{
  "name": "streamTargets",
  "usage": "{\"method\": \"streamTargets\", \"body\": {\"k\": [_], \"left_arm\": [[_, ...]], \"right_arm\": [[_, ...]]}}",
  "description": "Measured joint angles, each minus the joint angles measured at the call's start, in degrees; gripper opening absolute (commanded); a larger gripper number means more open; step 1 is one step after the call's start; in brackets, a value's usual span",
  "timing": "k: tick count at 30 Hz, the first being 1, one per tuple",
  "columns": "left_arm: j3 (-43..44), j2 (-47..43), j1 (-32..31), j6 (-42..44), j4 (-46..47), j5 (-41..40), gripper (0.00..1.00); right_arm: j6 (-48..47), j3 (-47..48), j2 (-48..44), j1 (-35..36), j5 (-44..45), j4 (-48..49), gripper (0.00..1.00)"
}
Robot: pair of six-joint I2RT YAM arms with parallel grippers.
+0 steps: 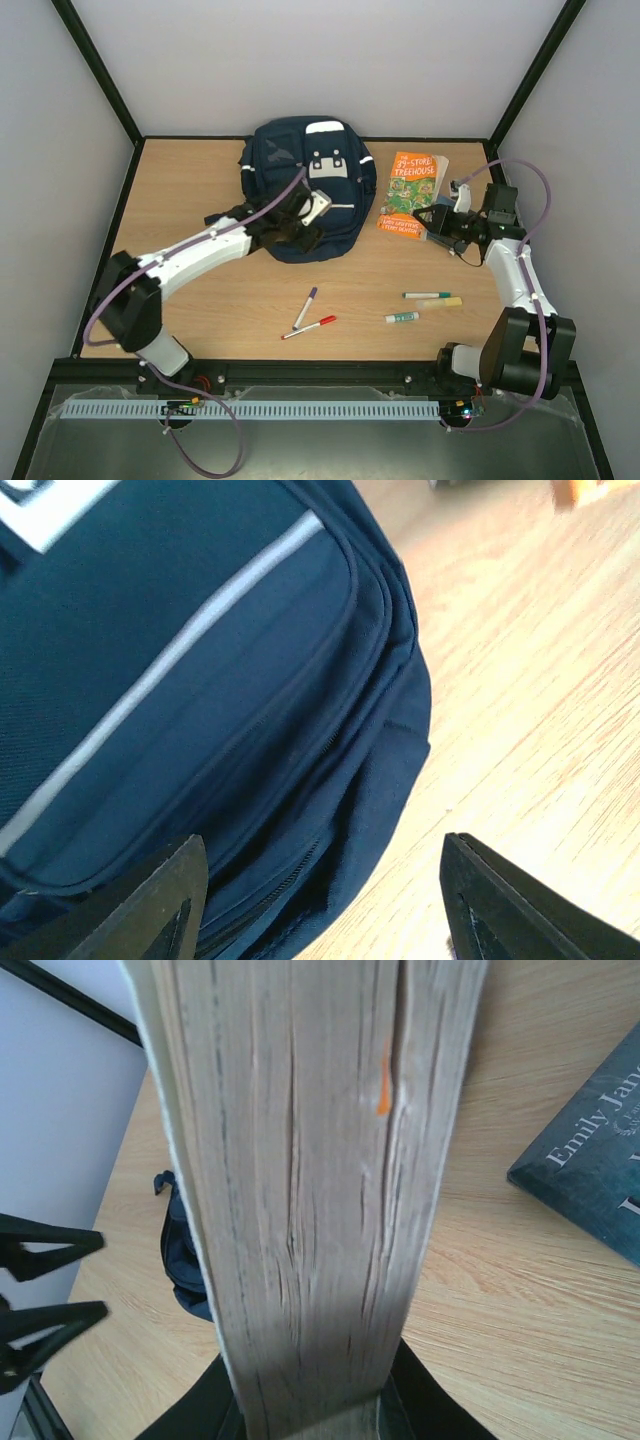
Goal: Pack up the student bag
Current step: Place the book in the student bag.
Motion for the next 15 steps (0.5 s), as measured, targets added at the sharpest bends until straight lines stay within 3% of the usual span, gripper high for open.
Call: {"method": "streamTargets", "body": {"k": [9, 15], "left_arm": [[9.0, 13.6, -1.7, 3.3, -7.1, -0.4, 0.66], [14.0, 19.4, -1.9, 3.3, -10.1, -3.4, 0.57]], "right_arm": [[-1.2, -0.2, -1.6, 0.0, -0.1, 0.2, 0.01], [-1.4, -0.2, -1.7, -0.1, -0.2, 0.2, 0.01]]}}
